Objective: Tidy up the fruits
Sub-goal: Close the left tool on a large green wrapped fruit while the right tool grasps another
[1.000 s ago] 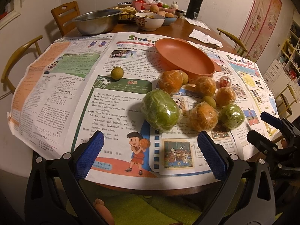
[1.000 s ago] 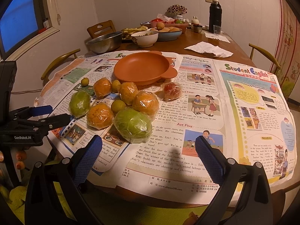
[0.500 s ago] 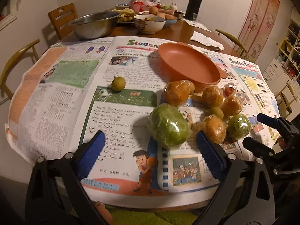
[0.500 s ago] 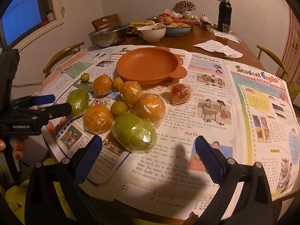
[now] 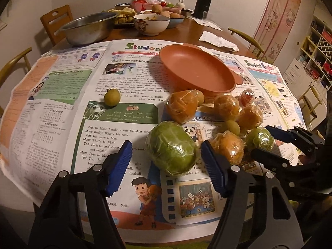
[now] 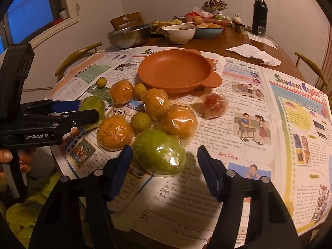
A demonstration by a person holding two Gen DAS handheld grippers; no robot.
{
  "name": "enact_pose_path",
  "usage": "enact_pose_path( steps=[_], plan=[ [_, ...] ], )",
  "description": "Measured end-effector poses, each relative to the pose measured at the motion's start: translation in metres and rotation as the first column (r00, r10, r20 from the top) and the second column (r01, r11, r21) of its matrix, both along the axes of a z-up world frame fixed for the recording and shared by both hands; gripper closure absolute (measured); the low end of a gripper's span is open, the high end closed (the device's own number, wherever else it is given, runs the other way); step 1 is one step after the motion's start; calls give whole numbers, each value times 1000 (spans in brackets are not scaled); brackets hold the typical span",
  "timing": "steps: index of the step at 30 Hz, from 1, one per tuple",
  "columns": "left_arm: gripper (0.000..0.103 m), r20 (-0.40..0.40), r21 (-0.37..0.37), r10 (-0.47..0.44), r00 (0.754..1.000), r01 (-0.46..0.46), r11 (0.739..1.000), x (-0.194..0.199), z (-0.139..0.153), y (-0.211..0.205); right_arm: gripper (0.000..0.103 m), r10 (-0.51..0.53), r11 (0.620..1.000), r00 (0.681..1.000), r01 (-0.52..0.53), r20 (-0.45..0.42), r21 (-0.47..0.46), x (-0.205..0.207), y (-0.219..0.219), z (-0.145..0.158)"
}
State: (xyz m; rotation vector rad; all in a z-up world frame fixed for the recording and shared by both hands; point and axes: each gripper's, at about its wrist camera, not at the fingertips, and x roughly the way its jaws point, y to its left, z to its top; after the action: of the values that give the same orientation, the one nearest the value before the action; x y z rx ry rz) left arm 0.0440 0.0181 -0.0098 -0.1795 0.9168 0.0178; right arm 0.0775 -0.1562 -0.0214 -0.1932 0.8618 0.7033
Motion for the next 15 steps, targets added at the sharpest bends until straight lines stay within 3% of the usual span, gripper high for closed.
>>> enact_pose_path(
  steps=[4,7,15],
  plan=[
    [48,-4,-7,-9,1000,9,1000,2,-2,-1,53,19,1000,1000,-19,-10,3,2,3,-2],
    [55,-8,-17,-19,1000,19,1000,4,-3,-2,54,30,999,999,-30,-11,12,2,3,-3],
    [60,-10,-34,-19,1000,19,999,6,-6,0,55,44,998,999,-42,-27,55,2,-3,-2]
  ],
)
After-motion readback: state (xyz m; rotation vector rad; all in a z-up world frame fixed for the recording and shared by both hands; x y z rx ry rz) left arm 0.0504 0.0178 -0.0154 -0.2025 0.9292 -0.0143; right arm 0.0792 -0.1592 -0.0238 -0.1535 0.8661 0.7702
